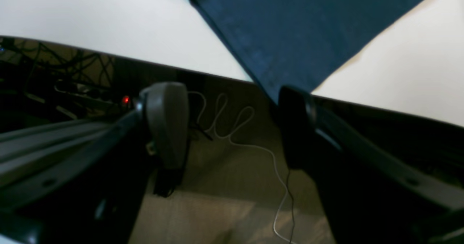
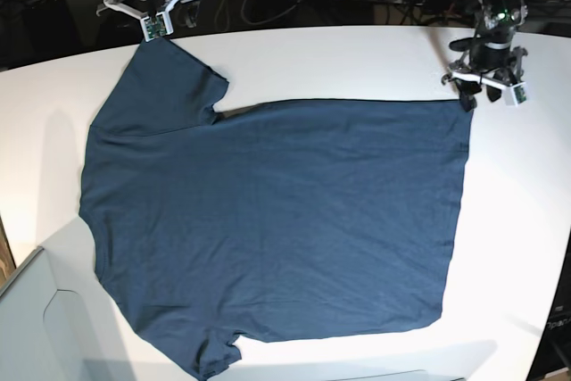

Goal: Fold the T-shirt properly
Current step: 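Move both grippers down to the shoulder corners of the blue T-shirt, then grasp the shirt's shoulder corners with both grippers and lift slightly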

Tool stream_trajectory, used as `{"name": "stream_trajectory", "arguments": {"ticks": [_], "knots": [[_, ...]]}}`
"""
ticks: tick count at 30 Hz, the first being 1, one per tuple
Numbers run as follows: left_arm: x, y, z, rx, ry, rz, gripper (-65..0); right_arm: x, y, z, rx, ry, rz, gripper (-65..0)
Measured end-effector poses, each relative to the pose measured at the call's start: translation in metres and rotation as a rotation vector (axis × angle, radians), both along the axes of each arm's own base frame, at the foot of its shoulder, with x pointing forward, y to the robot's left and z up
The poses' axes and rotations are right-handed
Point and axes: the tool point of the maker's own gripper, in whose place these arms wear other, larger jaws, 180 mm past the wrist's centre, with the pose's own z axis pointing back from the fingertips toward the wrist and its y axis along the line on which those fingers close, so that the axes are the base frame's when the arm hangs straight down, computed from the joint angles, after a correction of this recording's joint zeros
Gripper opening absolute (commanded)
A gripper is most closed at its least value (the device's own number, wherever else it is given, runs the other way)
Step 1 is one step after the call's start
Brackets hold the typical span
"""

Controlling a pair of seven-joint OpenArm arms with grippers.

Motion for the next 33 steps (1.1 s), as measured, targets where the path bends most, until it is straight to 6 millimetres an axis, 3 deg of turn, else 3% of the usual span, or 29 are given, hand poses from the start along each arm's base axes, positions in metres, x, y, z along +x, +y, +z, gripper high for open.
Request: {"name": "stream_trajectory", "arguments": {"ticks": [7,10,19,21,26,29,33], "knots": [[0.007,0.005,-0.015,-0.020,0.014,0.029,-31.1,0.000,0.000,0.000,0.000,0.000,0.000,-27.6],[0.010,-0.007,-0.024,-0.036,0.024,0.001,-31.1,0.000,0.000,0.000,0.000,0.000,0.000,-27.6],[0.013,-0.013,-0.027,-0.040,0.027,-0.027,-31.8,0.000,0.000,0.000,-0.002,0.000,0.002,-27.6],[0.013,-0.013,-0.027,-0.040,0.027,-0.027,-35.8,0.000,0.000,0.000,-0.002,-0.001,0.002,-27.6],[0.012,-0.013,-0.027,-0.042,0.031,-0.027,-54.5,0.004,0.000,0.001,-0.002,-0.010,0.002,-27.5],[0.012,-0.014,-0.028,-0.045,0.035,-0.028,-62.2,0.004,0.000,0.001,-0.002,-0.011,0.002,-27.5],[0.012,-0.014,-0.028,-0.045,0.034,-0.028,-65.0,0.004,-0.001,0.001,-0.002,-0.011,0.001,-27.3]]}}
